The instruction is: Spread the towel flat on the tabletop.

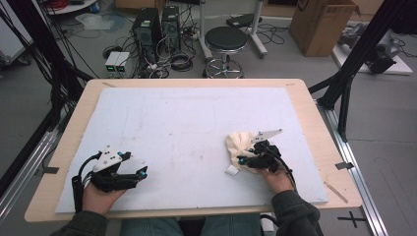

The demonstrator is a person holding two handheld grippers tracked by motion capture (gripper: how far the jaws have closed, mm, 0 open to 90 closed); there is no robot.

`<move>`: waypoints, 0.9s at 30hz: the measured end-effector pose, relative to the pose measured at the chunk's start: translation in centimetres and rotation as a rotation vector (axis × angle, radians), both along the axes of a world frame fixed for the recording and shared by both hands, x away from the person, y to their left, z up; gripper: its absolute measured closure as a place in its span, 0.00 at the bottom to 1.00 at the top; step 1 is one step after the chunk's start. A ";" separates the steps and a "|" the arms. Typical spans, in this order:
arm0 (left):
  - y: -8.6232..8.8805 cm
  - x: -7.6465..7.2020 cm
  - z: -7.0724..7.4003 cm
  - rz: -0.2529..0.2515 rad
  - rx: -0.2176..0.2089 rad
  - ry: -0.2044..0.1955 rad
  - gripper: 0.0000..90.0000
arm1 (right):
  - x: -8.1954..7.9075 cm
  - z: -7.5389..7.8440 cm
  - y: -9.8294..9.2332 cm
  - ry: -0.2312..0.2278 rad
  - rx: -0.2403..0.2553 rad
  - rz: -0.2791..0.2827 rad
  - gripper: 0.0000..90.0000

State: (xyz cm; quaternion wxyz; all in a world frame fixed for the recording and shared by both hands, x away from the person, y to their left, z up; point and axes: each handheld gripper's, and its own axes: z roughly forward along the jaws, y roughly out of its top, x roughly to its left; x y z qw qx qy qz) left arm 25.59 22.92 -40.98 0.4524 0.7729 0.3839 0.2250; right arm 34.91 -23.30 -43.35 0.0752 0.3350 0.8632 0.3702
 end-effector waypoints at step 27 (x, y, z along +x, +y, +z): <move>0.4 -0.1 0.1 0.010 -0.026 -0.013 0.25 | -0.1 5.4 2.3 -0.078 0.114 0.096 0.82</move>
